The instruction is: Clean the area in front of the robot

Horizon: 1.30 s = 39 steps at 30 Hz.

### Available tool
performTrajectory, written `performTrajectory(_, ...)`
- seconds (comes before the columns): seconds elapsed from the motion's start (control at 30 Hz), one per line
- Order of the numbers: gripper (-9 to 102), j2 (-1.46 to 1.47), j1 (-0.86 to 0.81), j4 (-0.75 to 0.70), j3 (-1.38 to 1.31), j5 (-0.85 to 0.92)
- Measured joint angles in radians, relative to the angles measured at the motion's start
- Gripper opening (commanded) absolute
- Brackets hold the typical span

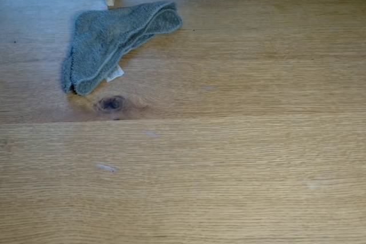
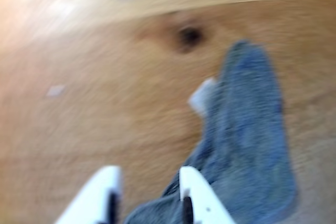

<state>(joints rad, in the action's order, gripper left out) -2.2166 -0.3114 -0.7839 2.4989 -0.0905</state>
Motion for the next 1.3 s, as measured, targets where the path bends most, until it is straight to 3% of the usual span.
performTrajectory(0.37, 33, 0.422, -0.359, 0.064, -0.086, 0.095)
performTrajectory(0.77, 38, 0.902, -0.483, 0.405, -0.112, 0.368)
performTrajectory(1.3, 0, 1.048, -0.495, 0.557, -0.140, 0.465)
